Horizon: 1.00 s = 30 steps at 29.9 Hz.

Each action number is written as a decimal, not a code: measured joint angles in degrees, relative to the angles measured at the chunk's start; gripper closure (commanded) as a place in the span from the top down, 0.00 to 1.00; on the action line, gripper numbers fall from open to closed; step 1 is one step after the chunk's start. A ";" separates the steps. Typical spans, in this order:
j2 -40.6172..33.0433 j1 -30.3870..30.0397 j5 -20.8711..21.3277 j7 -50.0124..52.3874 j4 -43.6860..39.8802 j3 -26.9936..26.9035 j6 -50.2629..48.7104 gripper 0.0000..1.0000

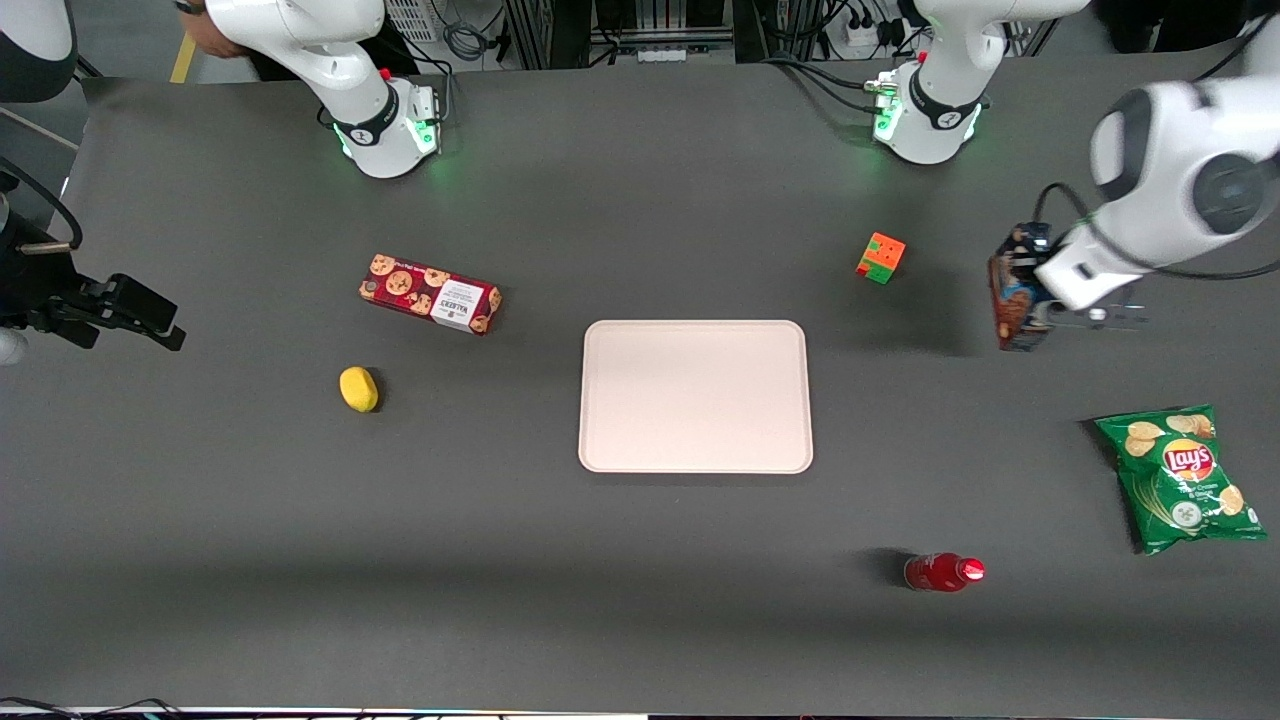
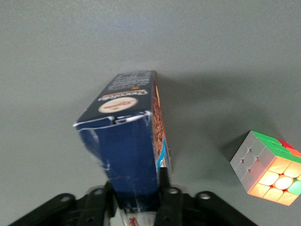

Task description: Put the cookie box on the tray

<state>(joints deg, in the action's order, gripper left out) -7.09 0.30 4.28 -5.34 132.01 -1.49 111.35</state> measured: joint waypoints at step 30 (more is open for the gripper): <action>5.88 0.45 -7.59 21.90 -38.35 17.16 -23.55 0.03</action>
<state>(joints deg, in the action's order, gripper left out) -1.21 0.75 -3.31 16.56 93.66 15.67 87.80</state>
